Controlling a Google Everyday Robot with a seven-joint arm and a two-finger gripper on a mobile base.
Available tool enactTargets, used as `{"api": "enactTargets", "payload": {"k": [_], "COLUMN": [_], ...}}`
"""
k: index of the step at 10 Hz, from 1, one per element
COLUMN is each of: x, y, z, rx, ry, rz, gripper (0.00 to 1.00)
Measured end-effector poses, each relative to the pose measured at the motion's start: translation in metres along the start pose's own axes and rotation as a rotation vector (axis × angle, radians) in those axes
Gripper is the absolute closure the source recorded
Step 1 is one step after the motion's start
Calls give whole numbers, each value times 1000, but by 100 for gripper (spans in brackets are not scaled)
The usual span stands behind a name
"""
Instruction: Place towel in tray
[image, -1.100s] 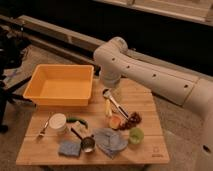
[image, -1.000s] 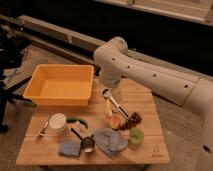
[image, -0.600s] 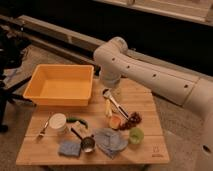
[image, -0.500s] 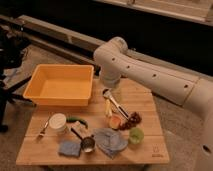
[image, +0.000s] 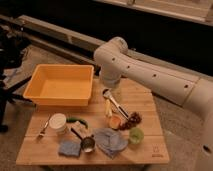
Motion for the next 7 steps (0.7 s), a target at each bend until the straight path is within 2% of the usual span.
{"api": "enactTargets", "payload": {"k": [7], "x": [0], "y": [0], "z": [0], "rx": [0], "ry": [0], "rz": [0], "gripper": [20]}}
